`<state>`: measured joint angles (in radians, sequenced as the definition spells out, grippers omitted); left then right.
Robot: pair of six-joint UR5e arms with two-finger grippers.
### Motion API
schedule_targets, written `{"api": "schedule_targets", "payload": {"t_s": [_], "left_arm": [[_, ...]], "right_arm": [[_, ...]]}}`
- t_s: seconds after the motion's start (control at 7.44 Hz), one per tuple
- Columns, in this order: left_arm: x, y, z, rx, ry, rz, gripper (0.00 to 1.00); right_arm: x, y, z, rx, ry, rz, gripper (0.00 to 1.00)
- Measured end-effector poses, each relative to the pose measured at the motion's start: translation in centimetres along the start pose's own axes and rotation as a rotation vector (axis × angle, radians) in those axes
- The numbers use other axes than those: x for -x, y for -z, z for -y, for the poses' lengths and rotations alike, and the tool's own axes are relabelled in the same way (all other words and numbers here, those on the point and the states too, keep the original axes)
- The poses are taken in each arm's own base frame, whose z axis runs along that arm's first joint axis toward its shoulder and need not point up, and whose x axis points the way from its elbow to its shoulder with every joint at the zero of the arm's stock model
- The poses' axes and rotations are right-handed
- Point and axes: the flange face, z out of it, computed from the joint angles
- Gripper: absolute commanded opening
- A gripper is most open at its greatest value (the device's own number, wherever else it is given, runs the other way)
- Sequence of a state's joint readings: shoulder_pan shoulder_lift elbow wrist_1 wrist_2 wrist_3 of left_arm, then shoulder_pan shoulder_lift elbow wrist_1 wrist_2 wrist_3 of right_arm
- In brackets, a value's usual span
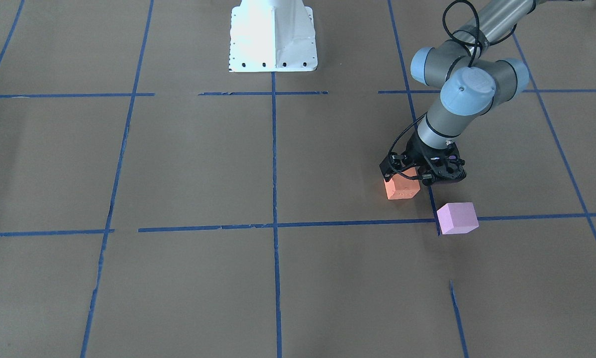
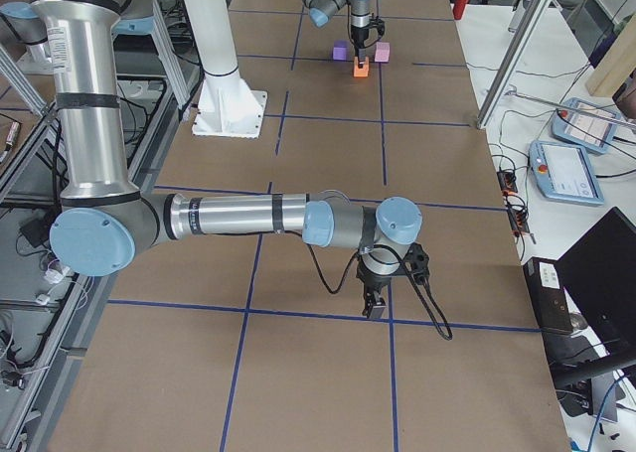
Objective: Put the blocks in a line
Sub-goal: 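Close the left gripper on the orange cube and lift it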
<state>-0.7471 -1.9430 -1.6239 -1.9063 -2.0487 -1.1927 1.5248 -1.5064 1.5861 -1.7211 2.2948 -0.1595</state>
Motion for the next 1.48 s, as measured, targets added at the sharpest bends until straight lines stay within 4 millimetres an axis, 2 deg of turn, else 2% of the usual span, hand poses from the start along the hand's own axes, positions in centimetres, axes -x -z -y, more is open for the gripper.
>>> {"api": "schedule_targets", "payload": {"t_s": [0.94,1.08,1.34,1.48], "left_arm": [[-0.11,-0.97,0.6,-0.016,-0.047,0.023,0.94],[-0.08,-1.03,0.66,-0.018,-0.054,0.025,0.91],[-0.12,-1.02,0.69,-0.019,-0.075,0.026,0.76],[-0.21,-0.97,0.69,-0.019,-0.08,0.024,0.64]], "right_arm": [[0.0,0.0,0.0,0.0,0.0,0.0,1.0],[0.0,0.0,0.0,0.0,0.0,0.0,1.0],[0.0,0.0,0.0,0.0,0.0,0.0,1.0],[0.0,0.0,0.0,0.0,0.0,0.0,1.0]]}}
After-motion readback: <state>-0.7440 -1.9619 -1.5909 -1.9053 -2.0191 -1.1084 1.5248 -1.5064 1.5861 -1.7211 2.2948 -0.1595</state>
